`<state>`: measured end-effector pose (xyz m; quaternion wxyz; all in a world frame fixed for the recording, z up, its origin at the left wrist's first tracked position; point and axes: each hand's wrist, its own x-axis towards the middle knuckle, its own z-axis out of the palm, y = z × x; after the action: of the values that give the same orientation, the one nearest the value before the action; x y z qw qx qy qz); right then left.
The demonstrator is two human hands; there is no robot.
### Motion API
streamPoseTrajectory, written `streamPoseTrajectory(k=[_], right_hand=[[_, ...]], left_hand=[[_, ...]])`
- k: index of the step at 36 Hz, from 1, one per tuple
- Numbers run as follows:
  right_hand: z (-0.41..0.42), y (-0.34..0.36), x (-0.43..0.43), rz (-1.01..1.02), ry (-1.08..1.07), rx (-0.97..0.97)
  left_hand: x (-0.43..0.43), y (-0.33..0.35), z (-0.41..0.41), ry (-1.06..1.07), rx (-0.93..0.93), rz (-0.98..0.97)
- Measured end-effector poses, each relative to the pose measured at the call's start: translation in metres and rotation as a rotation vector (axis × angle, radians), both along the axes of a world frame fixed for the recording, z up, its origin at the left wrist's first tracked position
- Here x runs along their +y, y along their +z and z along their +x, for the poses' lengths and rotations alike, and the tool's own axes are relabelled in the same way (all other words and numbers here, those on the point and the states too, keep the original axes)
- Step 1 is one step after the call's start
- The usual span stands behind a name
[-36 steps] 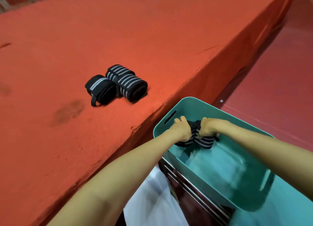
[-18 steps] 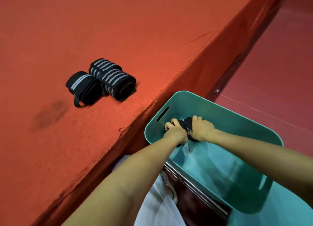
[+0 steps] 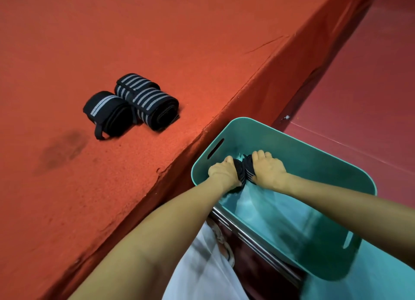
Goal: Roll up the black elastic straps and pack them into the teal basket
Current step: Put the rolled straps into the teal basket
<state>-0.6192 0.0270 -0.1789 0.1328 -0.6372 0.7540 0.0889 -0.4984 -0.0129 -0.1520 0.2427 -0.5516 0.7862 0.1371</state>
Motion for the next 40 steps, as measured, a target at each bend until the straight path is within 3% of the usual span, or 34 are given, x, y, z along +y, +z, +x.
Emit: streamPoseTrajectory(k=[4,13,28,35,40], right_hand=[[-0.002,0.003,0.001,-0.004,-0.008,-0.098],[-0.004,0.003,0.008,-0.071,-0.072,-0.151],[-0.014,0.003,0.016,-0.036,-0.109,-0.101],[-0.014,0.000,0.023,-0.093,0.038,-0.015],[-0.017,-0.001,0.021,-0.100,0.054,-0.120]], left_hand=[[0.003,-0.002,0.003,0.034,0.054,0.010],[0.006,-0.001,0.001,-0.095,0.097,-0.169],[-0.006,0.004,-0.011,0.204,0.358,0.037],[-0.005,0.001,-0.006,0.156,0.354,0.029],[-0.002,-0.003,-0.005,0.174,0.341,-0.009]])
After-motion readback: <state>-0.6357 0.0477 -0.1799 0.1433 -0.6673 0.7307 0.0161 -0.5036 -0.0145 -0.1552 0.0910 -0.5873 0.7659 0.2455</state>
